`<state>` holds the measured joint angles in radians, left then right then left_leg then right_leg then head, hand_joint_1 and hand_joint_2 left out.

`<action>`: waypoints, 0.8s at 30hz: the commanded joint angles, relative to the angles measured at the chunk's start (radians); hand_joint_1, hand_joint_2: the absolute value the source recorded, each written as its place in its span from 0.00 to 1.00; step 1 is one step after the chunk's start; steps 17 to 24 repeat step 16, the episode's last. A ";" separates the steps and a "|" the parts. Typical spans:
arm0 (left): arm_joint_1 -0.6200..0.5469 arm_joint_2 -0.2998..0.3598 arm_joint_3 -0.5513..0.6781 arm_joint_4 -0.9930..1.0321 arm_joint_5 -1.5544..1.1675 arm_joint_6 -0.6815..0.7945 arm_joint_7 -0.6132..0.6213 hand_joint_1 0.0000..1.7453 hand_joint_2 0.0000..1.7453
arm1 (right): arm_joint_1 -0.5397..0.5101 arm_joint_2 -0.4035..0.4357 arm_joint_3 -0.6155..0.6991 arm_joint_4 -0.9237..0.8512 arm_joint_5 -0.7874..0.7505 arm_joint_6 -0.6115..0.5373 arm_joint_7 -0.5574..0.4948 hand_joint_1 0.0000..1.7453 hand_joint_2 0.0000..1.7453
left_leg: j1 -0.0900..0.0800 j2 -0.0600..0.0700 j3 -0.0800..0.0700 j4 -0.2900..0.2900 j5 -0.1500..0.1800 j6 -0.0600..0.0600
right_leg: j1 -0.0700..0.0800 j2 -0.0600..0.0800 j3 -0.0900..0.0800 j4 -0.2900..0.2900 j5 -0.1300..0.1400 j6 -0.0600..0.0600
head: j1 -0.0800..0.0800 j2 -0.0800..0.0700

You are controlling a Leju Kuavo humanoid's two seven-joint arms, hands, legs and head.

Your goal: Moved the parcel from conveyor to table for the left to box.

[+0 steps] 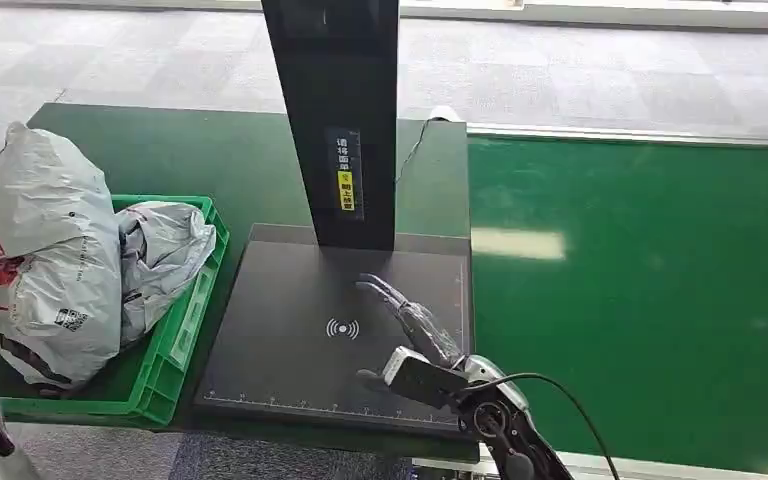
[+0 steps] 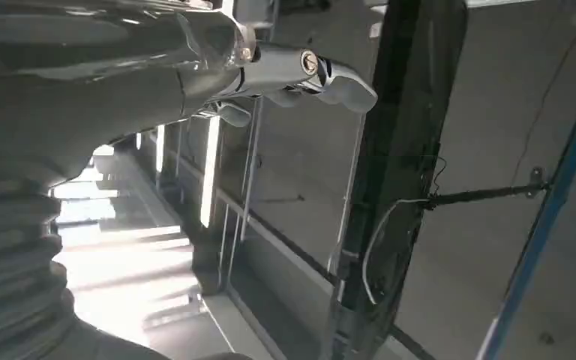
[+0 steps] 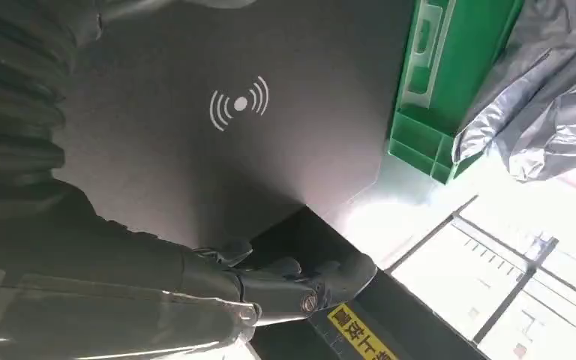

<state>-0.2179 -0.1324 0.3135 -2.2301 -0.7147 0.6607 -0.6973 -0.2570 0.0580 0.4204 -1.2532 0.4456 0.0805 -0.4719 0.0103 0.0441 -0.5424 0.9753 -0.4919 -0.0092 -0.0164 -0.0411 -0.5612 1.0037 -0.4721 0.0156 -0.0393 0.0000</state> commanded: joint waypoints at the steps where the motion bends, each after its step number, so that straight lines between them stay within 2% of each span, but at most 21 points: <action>1: 0.053 0.065 -0.336 0.051 0.019 0.037 -0.001 0.00 1.00 | -0.018 -0.018 -0.003 0.037 -0.015 -0.013 -0.009 0.00 1.00 | 0.002 -0.010 -0.002 -0.001 0.002 0.001 | 0.002 -0.002 0.002 -0.003 0.001 -0.001 | 0.000 0.000; 2: 0.053 0.065 -0.336 0.051 0.019 0.037 -0.001 0.00 1.00 | -0.018 -0.018 -0.003 0.037 -0.015 -0.013 -0.009 0.00 1.00 | 0.001 -0.004 -0.001 0.000 0.001 0.001 | 0.001 0.000 0.001 -0.001 0.001 -0.001 | 0.001 0.000; 11: 0.053 0.065 -0.336 0.051 0.019 0.037 -0.001 0.00 1.00 | -0.018 -0.018 -0.003 0.037 -0.015 -0.013 -0.009 0.00 1.00 | 0.001 -0.003 0.000 -0.001 0.001 0.000 | 0.001 0.002 0.000 -0.001 0.001 -0.001 | 0.001 0.000; 14: 0.085 0.159 -0.494 0.132 0.117 0.037 -0.001 0.00 1.00 | 0.003 -0.004 -0.053 -0.002 -0.048 -0.047 -0.034 0.00 1.00 | 0.001 -0.005 0.000 -0.002 0.002 0.001 | 0.001 0.002 0.001 -0.002 0.001 -0.001 | 0.001 0.000; 15: 0.086 0.225 -0.591 0.181 0.221 0.037 -0.001 0.00 1.00 | 0.015 -0.001 -0.072 -0.030 -0.059 -0.065 -0.040 0.00 1.00 | 0.000 -0.004 0.000 -0.001 0.001 0.000 | 0.000 0.000 0.001 -0.001 0.000 -0.001 | 0.001 0.000; 16: 0.075 0.268 -0.667 0.222 0.392 -0.081 -0.001 0.00 1.00 | 0.041 0.006 -0.112 -0.084 -0.086 -0.099 -0.055 0.00 1.00 | 0.001 -0.007 0.000 -0.003 0.002 0.001 | 0.000 0.000 0.002 -0.003 0.001 -0.001 | 0.001 0.000; 24: 0.075 0.268 -0.667 0.222 0.392 -0.081 -0.001 0.00 1.00 | 0.041 0.006 -0.112 -0.084 -0.086 -0.099 -0.055 0.00 1.00 | 0.001 -0.007 0.000 -0.003 0.002 0.001 | 0.000 0.000 0.002 -0.003 0.001 -0.001 | 0.001 0.000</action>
